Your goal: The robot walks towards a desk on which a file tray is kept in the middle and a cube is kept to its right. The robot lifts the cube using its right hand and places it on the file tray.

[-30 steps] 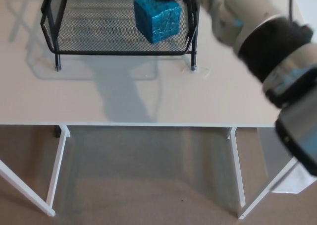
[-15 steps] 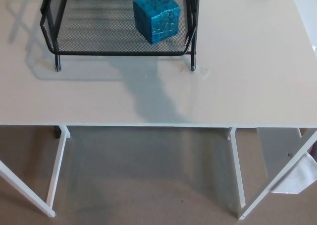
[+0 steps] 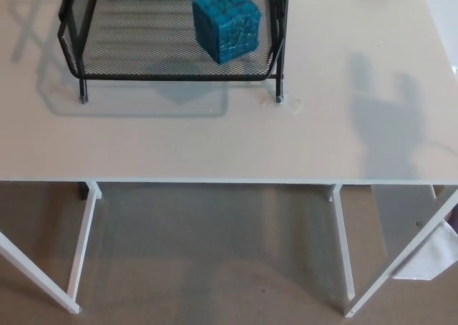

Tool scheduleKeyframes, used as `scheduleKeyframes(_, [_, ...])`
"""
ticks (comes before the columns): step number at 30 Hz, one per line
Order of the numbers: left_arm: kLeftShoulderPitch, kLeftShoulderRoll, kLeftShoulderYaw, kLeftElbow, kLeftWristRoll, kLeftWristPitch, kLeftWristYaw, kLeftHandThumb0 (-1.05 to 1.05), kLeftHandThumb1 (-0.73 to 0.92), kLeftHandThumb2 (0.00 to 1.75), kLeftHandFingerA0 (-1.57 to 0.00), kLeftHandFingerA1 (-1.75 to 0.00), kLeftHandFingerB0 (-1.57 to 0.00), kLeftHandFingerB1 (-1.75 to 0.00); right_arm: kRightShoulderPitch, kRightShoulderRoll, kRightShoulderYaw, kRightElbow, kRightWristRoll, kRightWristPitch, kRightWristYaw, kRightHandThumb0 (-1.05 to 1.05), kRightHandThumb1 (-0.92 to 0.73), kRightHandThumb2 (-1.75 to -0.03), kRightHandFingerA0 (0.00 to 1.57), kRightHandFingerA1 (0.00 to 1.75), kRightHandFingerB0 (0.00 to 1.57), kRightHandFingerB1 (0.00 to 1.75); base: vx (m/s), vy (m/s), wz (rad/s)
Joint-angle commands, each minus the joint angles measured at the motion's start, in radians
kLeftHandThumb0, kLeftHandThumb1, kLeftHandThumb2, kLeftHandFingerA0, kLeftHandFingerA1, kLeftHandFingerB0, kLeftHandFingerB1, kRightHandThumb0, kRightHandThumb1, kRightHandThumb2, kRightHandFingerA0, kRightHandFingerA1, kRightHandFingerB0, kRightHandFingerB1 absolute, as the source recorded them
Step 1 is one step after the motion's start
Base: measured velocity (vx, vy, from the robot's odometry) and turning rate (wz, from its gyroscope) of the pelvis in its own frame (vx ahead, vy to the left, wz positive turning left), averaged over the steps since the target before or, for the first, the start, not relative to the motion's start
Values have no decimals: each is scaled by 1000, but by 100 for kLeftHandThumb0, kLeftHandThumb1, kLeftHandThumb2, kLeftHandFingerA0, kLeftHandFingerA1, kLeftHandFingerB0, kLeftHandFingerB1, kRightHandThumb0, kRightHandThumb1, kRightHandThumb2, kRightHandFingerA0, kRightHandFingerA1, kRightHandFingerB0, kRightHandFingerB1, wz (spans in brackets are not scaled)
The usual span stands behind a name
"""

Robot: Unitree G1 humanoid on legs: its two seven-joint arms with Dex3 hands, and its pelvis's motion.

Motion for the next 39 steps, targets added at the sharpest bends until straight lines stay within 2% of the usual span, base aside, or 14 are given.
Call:
scheduleKeyframes(1, [-21,64,144,125,-117,-47,-38,-56,91,67,-56,-67,-39,-51,812,73,-812,233,457,-471,-496,-46,-64,-64,0,80,0,25,0,0,0])
scheduleKeyframes(10, [-7,52,173,148,-127,-54,-51,-56,89,67,-54,-72,-38,-54,845,83,-877,246,498,-327,-439,-44,-64,-69,0,59,0,60,0,0,0])
scheduleKeyframes(11, [-9,50,177,159,-127,-58,-50,-56,90,66,-54,-68,-35,-49,840,78,-855,278,482,-342,-463,-41,-73,-53,15,123,1,68,0,0,0])
scheduleKeyframes(15, [-32,60,165,219,-99,-87,-44,-56,89,66,-53,-65,-30,-47,857,102,-816,268,463,-220,-366,-45,-78,-57,21,123,8,66,0,0,0])
scheduleKeyframes(17, [-21,68,150,193,-79,-62,-47,-55,90,66,-51,-64,-32,-48,860,77,-841,264,497,-42,-221,-59,-62,-93,54,98,10,55,0,0,0])
scheduleKeyframes(21, [7,80,128,131,-62,-8,-77,-56,92,67,-43,-64,-29,-48,865,44,-877,244,577,205,18,-41,-62,-58,36,70,19,33,0,0,0])
scheduleKeyframes(22, [5,91,123,137,-65,2,-113,-59,75,100,-30,-63,-19,-53,870,20,-830,342,566,141,74,-39,-45,-67,22,58,17,36,0,0,0])
scheduleKeyframes(25, [-13,97,113,179,-62,-6,-141,-57,92,69,-13,-60,-11,-44,948,4,-715,295,509,119,203,-40,-28,-77,1,54,3,41,0,0,0])
scheduleKeyframes(29, [38,136,51,97,-22,41,-207,-73,74,106,-2,-48,-5,-39,1025,-25,-587,263,435,4,245,-35,-20,-83,5,53,0,50,0,0,0])
scheduleKeyframes(30, [38,138,51,99,-28,48,-215,-79,73,105,0,-41,0,-38,1038,-24,-582,243,449,9,266,-70,-45,-54,38,54,5,26,0,0,0])
scheduleKeyframes(36, [39,141,91,41,-56,184,-146,-55,89,67,-1,-60,-5,-42,1013,-13,-542,204,501,93,291,-64,-40,-75,13,53,4,23,0,0,0])
scheduleKeyframes(37, [40,139,104,41,-67,186,-142,-33,71,118,-4,-57,0,-53,1011,-16,-535,204,505,96,300,-64,-40,-77,21,58,2,20,0,0,0])
scheduleKeyframes(38, [35,141,120,66,-80,171,-142,-57,90,65,-23,-61,-15,-46,1014,-22,-521,193,509,98,314,-63,-49,-56,38,55,0,24,0,0,0])
scheduleKeyframes(39, [25,151,125,101,-81,148,-152,-57,90,65,-23,-61,-15,-46,1019,-23,-508,174,511,100,319,-63,-49,-56,38,55,0,24,0,0,0])
